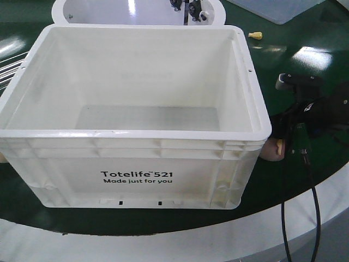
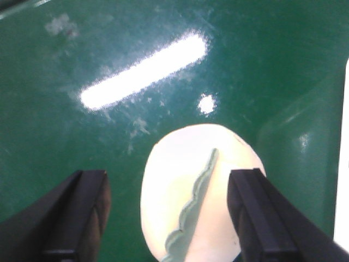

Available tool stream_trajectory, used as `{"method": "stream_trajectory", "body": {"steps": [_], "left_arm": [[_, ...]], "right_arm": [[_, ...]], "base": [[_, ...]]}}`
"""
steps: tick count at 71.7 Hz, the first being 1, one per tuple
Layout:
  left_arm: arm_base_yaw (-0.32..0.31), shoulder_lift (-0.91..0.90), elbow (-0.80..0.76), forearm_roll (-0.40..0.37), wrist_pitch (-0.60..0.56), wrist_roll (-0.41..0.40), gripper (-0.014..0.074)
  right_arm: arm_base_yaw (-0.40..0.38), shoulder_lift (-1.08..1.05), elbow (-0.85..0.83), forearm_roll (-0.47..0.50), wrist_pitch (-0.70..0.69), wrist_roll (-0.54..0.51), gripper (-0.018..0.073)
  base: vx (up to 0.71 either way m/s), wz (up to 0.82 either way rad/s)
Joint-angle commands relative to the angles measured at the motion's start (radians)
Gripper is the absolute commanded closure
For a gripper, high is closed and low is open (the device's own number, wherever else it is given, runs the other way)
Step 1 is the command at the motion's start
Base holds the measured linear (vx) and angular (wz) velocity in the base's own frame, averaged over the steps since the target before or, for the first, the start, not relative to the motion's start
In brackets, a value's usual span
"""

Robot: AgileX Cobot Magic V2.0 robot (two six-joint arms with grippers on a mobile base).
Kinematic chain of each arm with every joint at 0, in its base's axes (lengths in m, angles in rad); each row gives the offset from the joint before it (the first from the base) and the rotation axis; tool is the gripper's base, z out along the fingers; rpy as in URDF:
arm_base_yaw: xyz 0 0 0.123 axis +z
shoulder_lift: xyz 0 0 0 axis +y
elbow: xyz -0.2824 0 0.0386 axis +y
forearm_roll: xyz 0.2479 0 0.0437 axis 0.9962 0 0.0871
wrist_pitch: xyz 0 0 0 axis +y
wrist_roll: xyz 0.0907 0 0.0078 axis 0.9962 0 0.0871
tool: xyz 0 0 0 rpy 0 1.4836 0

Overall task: Place moving items into box and shelve
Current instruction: 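Close left gripper on yellow ball, right gripper on pink ball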

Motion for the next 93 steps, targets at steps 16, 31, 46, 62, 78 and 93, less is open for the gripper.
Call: {"method": "stream_trajectory", "body": {"steps": [16, 31, 46, 62, 78, 93], "left_arm": [[-0.003, 0.037, -0.032, -0.01, -0.075, -0.001, 0.0048], [-0.003, 0.075, -0.032, -0.012, -0.117, -0.002, 0.0098], [-0.003, 0.109, -0.032, -0.041, -0.129, -0.002, 0.0187], [-0.003, 0.162, -0.032, -0.066, -0.1, -0.002, 0.0339], [-0.003, 0.174, -0.032, -0.062, -0.104, -0.002, 0.0578], [-0.003, 0.172, -0.032, -0.062, -0.11, -0.001, 0.0624]], "right_arm": [[-0.007, -0.027, -0.025, 0.003, -0.036, -0.005, 0.0575], [-0.007, -0.027, -0.025, 0.003, -0.033, -0.005, 0.0575], [-0.007, -0.027, -0.025, 0.003, -0.033, -0.005, 0.0575], [-0.007, -0.027, -0.025, 0.003, -0.032, -0.005, 0.0575], [-0.007, -0.027, -0.025, 0.003, -0.033, -0.005, 0.0575], [-0.007, -0.027, -0.025, 0.002, -0.038, -0.017, 0.0575]], "base": [[0.0, 0.0], [0.0, 0.0], [0.0, 0.0], [0.0, 0.0], [0.0, 0.0], [0.0, 0.0]]}}
